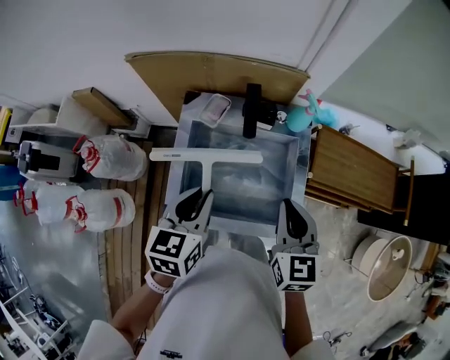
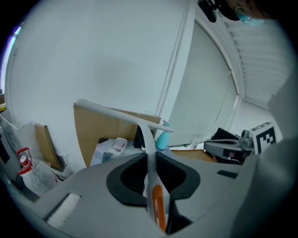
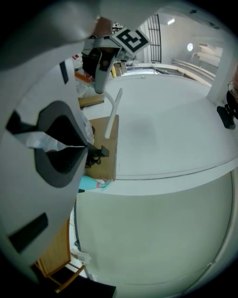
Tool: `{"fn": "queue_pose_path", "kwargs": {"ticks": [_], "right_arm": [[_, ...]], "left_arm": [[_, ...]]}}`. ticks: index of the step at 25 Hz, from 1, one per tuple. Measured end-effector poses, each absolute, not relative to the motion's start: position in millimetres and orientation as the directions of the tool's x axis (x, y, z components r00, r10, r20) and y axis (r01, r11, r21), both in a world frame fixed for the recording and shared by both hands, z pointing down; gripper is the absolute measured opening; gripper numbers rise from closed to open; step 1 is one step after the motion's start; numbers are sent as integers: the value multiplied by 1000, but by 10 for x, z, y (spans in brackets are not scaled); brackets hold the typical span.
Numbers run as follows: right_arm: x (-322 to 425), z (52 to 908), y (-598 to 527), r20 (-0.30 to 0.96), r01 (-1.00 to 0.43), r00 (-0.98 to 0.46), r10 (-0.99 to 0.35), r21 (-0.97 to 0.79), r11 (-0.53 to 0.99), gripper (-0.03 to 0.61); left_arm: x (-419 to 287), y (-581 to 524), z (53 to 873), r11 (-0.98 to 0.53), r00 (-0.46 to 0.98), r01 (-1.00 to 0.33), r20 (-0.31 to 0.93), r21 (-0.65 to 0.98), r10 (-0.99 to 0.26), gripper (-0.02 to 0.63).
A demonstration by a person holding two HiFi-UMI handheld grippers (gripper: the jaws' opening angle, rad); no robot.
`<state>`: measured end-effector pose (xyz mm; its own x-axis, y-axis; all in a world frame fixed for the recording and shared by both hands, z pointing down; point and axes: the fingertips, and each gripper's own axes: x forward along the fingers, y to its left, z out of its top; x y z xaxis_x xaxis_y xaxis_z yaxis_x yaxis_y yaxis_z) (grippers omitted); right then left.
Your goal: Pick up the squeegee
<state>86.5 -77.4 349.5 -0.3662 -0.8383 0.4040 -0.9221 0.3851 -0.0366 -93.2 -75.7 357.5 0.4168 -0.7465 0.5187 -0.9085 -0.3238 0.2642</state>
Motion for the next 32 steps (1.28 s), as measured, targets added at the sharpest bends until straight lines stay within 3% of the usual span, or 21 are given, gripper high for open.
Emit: {"fn": "queue_pose_path", "kwargs": {"ticks": [8, 32], "right_arm": [[924, 3354, -721, 388, -931, -338, -858, -5, 364, 6], [819, 3320, -670, 401, -929, -333, -853, 14, 369, 6]], "left_arm": [[-1211, -635, 3233, -292, 383, -921, 460, 258, -801, 58], [-1379, -476, 3398, -272, 379, -921, 483, 277, -790, 58]]}}
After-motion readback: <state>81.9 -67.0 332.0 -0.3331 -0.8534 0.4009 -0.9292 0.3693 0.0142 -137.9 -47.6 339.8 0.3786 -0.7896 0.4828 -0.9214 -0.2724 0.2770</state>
